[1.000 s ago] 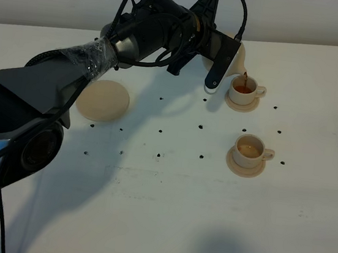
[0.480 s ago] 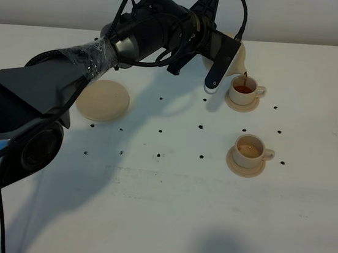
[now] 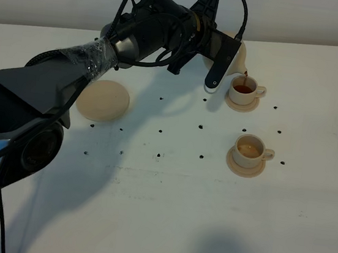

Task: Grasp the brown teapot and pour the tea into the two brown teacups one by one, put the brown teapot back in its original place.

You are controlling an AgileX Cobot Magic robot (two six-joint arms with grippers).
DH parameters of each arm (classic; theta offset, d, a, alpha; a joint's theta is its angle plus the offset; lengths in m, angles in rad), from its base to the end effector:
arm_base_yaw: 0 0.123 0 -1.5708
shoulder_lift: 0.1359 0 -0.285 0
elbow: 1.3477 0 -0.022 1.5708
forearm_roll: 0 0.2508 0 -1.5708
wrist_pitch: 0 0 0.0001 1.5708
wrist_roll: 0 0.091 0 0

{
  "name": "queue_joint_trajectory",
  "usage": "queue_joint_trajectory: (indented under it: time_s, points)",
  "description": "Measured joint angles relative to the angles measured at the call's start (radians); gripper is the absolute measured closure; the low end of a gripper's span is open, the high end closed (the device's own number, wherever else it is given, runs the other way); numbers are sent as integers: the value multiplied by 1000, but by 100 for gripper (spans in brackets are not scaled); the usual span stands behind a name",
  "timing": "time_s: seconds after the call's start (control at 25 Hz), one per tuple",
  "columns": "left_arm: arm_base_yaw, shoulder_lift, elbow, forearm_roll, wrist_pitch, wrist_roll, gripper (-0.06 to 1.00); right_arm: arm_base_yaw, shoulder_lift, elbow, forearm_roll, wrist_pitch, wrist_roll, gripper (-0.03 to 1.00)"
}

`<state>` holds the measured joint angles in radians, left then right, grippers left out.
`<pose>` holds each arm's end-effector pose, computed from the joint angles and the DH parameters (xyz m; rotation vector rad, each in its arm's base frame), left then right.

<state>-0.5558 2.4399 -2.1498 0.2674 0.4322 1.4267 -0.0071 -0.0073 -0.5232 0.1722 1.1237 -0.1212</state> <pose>0.4846 -0.2891 0.1941 2.0238 1.0695 0.7297 -0.0120 0.0142 0.2795 -0.1355 2.0624 0.1278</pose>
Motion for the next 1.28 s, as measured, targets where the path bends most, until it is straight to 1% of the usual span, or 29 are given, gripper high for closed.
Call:
queue_joint_trajectory:
  time_s: [0.44,0.52,0.72,1.2,1.28]
  points:
    - [0,0,0,10,-13,0,85,0,0,0,0,0,0,74]
    - [0,0,0,25,-13,-1,85,0,0,0,0,0,0,74]
    - [-2,0,0,78,-13,-40,85,0,0,0,0,0,0,74]
    - [-6,0,0,91,-16,-50,85,0,0,0,0,0,0,74]
    - [-10,0,0,103,-19,-51,85,0,0,0,0,0,0,74]
